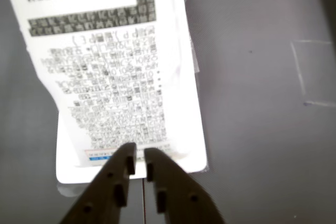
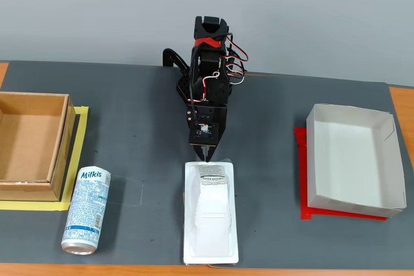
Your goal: Pick the sandwich and put it in the gray box
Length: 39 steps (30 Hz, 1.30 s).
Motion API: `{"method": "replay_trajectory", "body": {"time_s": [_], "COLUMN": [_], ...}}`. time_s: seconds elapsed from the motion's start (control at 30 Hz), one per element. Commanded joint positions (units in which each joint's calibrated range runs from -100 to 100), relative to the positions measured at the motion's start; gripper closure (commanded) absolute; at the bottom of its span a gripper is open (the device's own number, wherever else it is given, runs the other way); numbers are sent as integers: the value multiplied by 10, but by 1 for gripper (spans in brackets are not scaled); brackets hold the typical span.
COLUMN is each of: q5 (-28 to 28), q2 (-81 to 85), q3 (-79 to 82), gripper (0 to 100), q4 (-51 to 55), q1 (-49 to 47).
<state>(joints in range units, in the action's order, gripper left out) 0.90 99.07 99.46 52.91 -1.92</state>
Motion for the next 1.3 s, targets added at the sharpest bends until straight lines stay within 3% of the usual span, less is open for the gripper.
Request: {"method": "replay_trajectory", "body": {"time_s": [0.0,0.57,0.97,1.13,1.27], "q5": [-1,-1,3,4,1], "q2": [3,-1,-8,-124,-248], "q3": [0,-89,-217,-306,-397], "gripper": [98,98,98,97,87], "q4": [-8,0,118,147,153], "q1": [1,-19,-65,-60,-60]}}
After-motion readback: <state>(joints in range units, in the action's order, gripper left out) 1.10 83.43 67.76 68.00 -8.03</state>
